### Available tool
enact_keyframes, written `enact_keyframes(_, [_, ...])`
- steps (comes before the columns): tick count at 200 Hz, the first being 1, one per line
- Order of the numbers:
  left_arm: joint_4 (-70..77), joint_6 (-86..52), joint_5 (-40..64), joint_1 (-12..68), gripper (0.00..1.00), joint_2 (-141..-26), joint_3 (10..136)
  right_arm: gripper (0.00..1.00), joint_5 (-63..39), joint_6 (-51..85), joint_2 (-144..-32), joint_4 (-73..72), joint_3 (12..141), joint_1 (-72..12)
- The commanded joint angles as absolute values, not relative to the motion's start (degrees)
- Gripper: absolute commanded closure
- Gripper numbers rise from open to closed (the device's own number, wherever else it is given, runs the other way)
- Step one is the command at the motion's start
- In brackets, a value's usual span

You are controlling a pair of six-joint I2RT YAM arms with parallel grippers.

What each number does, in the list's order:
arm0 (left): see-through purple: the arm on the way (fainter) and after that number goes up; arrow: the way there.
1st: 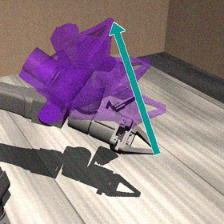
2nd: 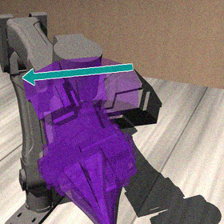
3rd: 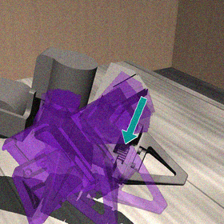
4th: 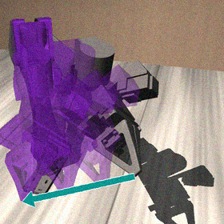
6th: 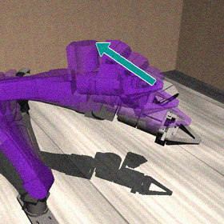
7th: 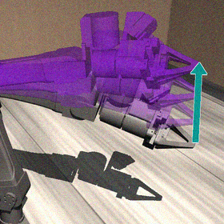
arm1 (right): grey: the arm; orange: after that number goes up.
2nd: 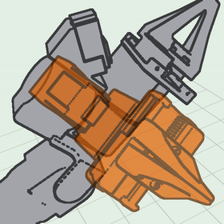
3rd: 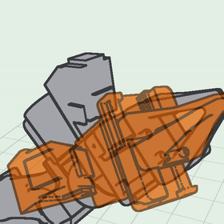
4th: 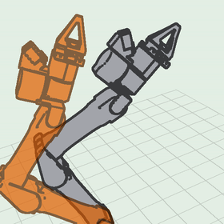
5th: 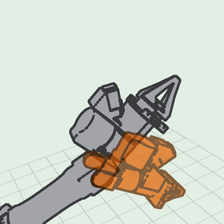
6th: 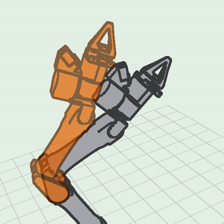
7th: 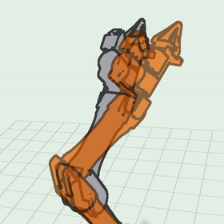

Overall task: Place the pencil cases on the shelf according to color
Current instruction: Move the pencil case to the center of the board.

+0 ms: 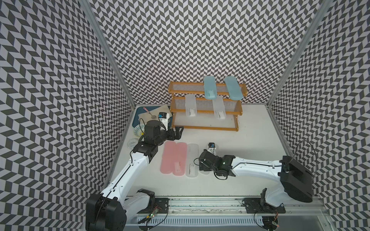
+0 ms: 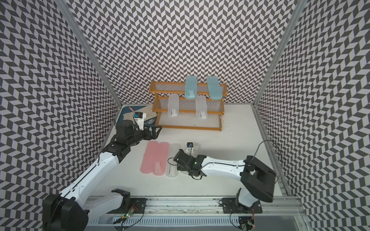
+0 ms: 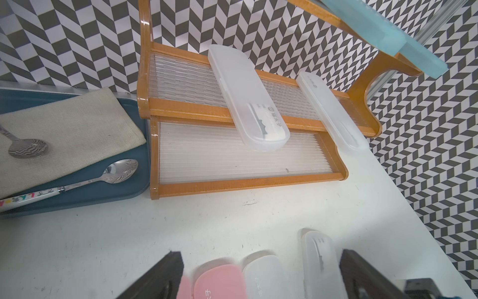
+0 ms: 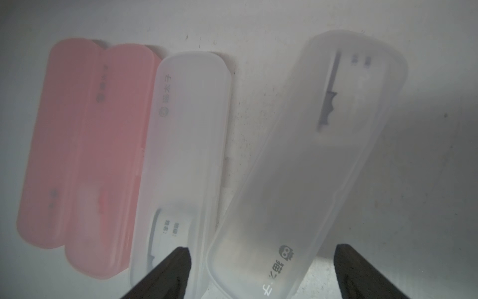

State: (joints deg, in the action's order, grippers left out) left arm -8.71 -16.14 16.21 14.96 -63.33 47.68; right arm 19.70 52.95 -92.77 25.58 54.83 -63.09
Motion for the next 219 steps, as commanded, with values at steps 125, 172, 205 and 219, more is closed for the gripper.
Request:
enact_keyframes(125, [-8.5,-15.98,17.49,15.1,0.0,-61.93,48.57,0.11,21.04,48.36,-72.97,29.77,36.72,-55.77])
enact_keyframes(172, [-8.59,-15.92,17.34,15.07,0.0,-61.88,48.57,0.0,19.96,50.33,-65.34,29.27,34.47,-54.54])
enact_keyframes(205, [-8.51,-16.0,17.48,15.11,0.0,-61.87,48.52,0.0,15.71,49.94,-64.16,25.69,30.13,-54.31])
enact_keyframes(219, [-8.45,-16.02,17.71,15.12,0.0,-61.95,48.52,0.0,15.4,49.92,-64.54,24.48,28.74,-54.3])
